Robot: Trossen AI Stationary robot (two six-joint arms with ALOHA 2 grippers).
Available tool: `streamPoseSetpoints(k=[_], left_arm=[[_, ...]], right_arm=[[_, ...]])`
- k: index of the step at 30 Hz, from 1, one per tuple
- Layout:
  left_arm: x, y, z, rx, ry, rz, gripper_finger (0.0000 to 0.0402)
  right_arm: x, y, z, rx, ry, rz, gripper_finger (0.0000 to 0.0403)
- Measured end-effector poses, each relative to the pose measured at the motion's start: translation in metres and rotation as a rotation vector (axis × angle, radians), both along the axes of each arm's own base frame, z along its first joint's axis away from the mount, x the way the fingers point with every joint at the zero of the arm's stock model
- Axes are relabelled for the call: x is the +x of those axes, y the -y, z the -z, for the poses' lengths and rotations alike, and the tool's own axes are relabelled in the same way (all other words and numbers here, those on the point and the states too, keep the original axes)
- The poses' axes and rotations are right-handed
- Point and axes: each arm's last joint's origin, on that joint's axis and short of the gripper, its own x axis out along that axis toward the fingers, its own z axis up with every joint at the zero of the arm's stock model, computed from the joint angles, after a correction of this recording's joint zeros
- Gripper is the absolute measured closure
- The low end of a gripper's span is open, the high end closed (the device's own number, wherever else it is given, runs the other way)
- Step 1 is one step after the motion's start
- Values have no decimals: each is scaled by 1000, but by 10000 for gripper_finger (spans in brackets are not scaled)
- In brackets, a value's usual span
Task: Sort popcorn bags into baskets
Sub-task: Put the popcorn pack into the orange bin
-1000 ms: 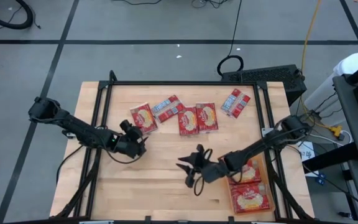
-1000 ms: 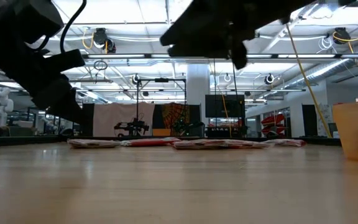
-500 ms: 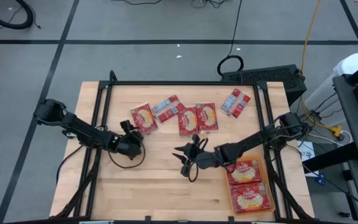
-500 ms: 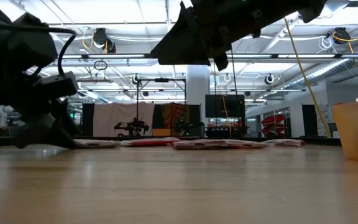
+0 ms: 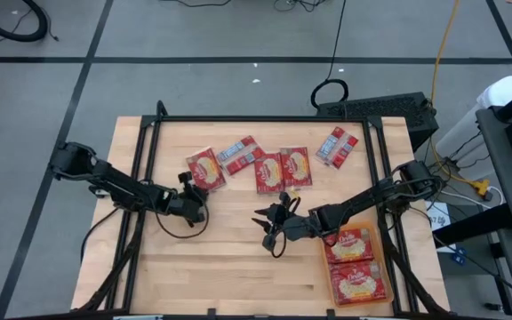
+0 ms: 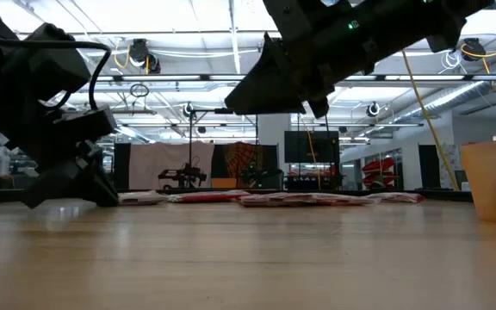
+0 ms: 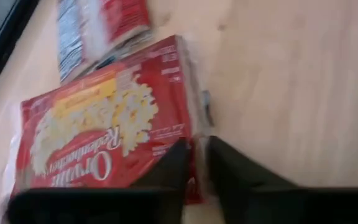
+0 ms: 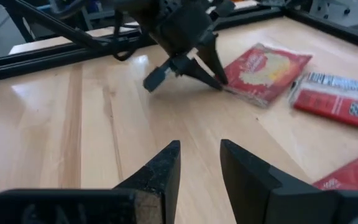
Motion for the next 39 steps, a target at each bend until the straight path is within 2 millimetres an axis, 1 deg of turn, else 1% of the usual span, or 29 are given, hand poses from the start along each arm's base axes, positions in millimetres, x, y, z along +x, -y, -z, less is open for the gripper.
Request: streamPoseSetpoints(k=[1, 2, 4, 6, 9, 11, 13, 16, 18, 21, 23, 25, 28, 30, 34, 39], left_arm=[[0, 1, 0, 12, -11, 26, 369], [0, 2, 0, 25, -17, 46, 384], [4, 6, -3, 44, -13, 83, 389], [9, 15, -9, 58, -4, 150, 391], [19, 37, -22, 95, -6, 316, 397], [26, 56, -34, 117, 15, 436, 396], [27, 74, -42, 114, 30, 538, 398], [23, 100, -52, 89, 72, 651, 398], [16, 116, -56, 89, 88, 729, 397], [3, 134, -57, 106, 72, 866, 397], [-7, 142, -56, 90, 44, 925, 397], [-16, 145, -53, 14, 20, 883, 396], [-25, 145, -48, -126, -7, 739, 393], [-32, 145, -45, -192, -40, 656, 381], [-45, 139, -40, -263, -85, 448, 345], [-50, 133, -38, -332, -30, 189, 283]], right_arm=[[-1, 0, 1, 7, -1, 3, 298], [-1, 0, 1, 16, 0, 7, 298], [-1, 1, 2, 24, 2, 12, 298], [-1, 1, 2, 28, 3, 14, 298], [0, 3, 2, 79, 19, 43, 298], [1, 8, 2, 163, 45, 91, 298], [4, 14, 2, 255, 49, 85, 298], [7, 22, 3, 371, 28, 33, 298], [8, 26, 4, 429, 10, 5, 298], [8, 30, 6, 485, -27, -38, 298], [9, 34, 7, 516, -43, -72, 298], [10, 36, 6, 534, -51, -96, 298], [10, 36, 7, 535, -61, -106, 298], [10, 36, 7, 532, -61, -109, 298], [10, 36, 7, 529, -61, -107, 298], [9, 33, 7, 506, -55, -93, 297]])
